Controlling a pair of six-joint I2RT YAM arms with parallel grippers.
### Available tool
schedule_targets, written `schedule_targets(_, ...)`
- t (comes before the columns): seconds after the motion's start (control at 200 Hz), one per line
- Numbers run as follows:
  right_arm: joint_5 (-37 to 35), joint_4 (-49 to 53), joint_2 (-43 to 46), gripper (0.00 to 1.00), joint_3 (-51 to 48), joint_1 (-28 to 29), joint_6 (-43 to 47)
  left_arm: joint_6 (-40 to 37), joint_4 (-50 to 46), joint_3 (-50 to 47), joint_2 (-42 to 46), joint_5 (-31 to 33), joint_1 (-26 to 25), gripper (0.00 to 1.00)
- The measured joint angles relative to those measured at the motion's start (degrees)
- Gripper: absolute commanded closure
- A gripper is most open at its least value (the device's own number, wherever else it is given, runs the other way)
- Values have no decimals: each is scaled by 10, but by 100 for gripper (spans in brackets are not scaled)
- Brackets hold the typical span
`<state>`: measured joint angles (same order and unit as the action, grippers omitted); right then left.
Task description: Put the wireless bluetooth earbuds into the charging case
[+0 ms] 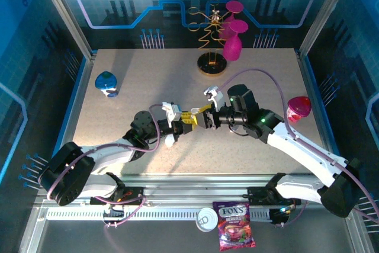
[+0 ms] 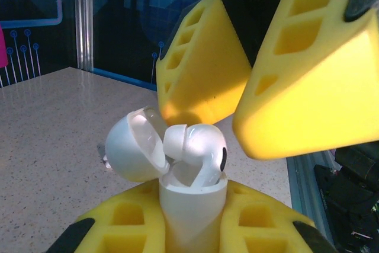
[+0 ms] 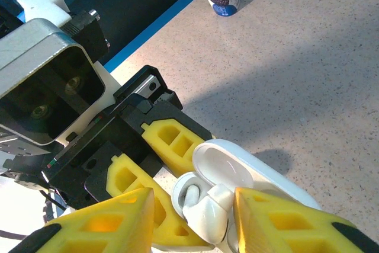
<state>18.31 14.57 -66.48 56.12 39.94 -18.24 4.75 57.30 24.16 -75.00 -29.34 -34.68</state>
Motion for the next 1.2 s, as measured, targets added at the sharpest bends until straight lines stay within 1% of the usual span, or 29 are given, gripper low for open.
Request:
schedule_targets(0.425, 9, 10, 2, 62, 0, 0, -2, 0, 2, 0, -8, 11, 0, 95)
schedule_targets(0.5, 9, 17, 5, 59, 0, 0, -2, 1, 5, 0, -10, 13, 0, 95)
schedule_targets(0.79, 9, 22, 33, 55, 0, 0, -2, 5, 18, 0, -20, 15, 0, 95)
schedule_targets(0.996, -5, 15, 34, 47, -2, -5, -4, 9, 30, 0, -24, 13, 0, 95)
schedule_targets(1.096, -19, 8, 41, 46, -11, -17, -13, 5, 51, -5, -30, 2, 0, 95)
schedule_targets(1.201, -27, 5, 52, 46, -18, -56, -35, -6, 68, -15, -39, -19, 0, 95)
